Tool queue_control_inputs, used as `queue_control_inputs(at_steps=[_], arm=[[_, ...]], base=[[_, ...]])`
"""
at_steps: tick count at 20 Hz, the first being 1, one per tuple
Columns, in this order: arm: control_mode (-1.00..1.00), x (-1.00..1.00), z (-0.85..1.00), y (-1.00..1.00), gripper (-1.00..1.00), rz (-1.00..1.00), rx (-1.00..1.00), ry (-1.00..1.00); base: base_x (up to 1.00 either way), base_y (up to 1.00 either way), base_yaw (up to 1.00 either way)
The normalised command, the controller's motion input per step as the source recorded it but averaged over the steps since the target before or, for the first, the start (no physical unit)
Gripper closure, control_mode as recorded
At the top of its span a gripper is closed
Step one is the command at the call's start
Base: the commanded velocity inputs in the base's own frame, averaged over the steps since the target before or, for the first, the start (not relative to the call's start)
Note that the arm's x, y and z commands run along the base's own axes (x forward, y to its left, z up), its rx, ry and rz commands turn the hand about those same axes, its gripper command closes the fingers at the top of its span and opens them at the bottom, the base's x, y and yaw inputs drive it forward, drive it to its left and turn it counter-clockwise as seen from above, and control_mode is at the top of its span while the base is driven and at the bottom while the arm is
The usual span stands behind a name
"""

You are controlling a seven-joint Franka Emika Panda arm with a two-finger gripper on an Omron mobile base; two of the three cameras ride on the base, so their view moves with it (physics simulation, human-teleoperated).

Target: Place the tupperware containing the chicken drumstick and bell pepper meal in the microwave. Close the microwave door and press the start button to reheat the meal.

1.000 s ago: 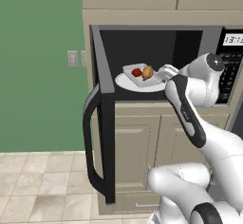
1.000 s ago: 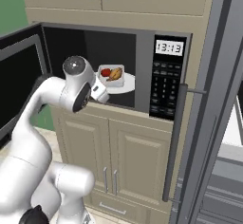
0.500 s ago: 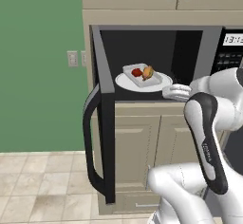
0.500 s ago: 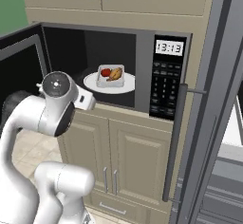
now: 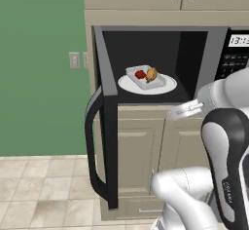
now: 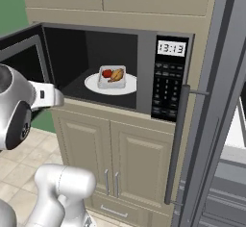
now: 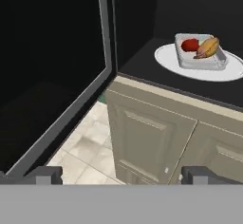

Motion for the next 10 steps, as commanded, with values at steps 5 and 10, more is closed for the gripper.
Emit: queue_control_inputs(at_steps=[5, 10], arm=[[-1.00, -0.73, 0.28, 0.49, -1.00, 0.14, -0.23, -0.09], [-1.00, -0.44, -0.04, 0.41, -1.00, 0.03, -0.17, -0.29]], base=[[0.00, 0.00, 0.00], [0.00, 0.00, 0.00]])
